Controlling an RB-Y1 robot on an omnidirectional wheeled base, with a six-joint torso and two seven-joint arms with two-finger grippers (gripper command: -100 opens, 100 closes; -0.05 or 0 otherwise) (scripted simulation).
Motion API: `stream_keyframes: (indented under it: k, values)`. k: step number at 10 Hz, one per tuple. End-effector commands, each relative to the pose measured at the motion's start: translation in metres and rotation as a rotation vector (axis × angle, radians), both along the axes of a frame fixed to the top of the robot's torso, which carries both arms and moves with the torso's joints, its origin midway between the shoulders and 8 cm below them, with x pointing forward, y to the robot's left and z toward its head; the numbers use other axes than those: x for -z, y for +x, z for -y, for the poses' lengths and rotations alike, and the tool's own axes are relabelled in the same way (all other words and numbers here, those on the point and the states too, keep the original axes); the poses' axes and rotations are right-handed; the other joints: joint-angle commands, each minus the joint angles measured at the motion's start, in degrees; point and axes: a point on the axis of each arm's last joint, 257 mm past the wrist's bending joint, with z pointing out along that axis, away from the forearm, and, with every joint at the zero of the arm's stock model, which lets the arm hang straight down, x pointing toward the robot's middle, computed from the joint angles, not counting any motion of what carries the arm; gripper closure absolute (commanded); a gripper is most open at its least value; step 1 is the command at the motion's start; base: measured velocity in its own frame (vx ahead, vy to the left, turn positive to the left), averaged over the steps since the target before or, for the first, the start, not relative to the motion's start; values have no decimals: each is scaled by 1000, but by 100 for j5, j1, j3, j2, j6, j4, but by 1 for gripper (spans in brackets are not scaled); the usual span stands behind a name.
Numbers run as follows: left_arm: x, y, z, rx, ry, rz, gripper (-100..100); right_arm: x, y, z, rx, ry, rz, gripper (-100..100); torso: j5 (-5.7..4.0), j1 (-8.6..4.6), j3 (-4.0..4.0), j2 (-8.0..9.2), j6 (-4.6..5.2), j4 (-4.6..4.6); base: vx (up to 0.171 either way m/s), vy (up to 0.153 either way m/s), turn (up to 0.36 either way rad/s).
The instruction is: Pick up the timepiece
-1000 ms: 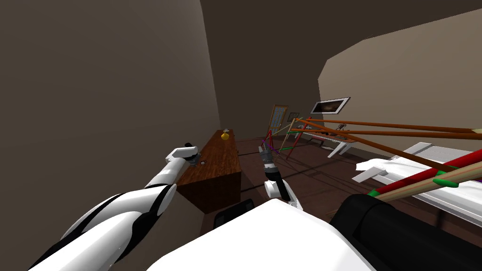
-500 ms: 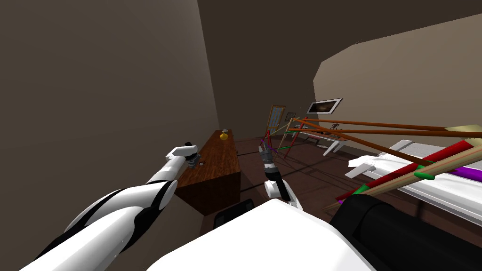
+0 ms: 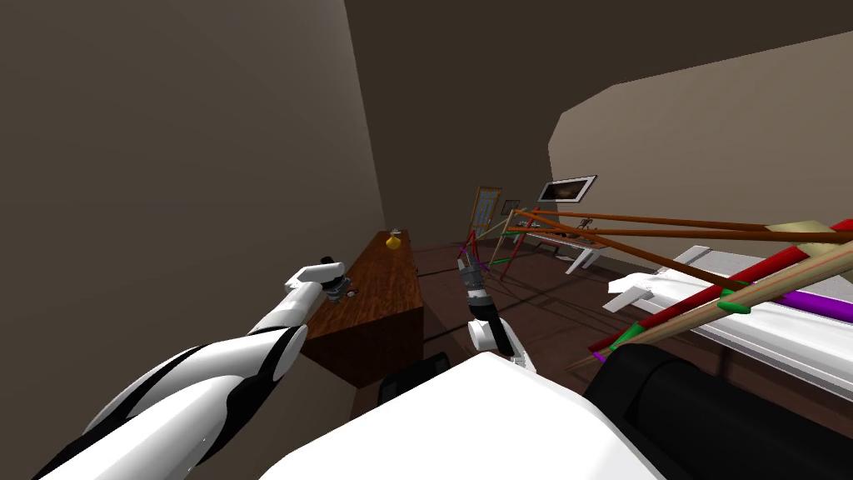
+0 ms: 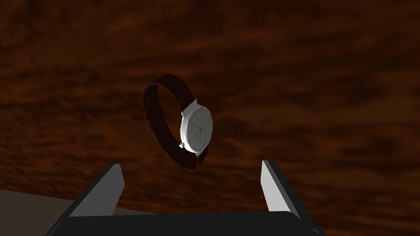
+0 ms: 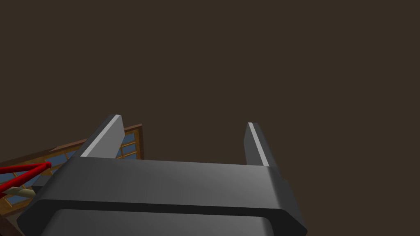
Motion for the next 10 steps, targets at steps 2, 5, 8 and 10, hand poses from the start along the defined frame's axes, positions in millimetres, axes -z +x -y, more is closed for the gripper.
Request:
stream_keyframes:
  k: [2,5,8,10]
  values:
    - [0,0,0,0,0,0,100,0,0,0,0,0,0,0,1,4,3,5,0,1,0,0,0]
    - [0,0,0,0,0,0,100,0,0,0,0,0,0,0,2,6,5,8,0,2,0,0,0]
    - [-30,16,-10,-16,25,50,-100,0,0,0,0,0,0,0,-1,0,9,14,0,4,-18,-15,-23]
    - [-48,19,-29,-64,53,61,-100,0,0,0,0,0,0,0,-2,-10,19,33,1,7,-94,-57,-79]
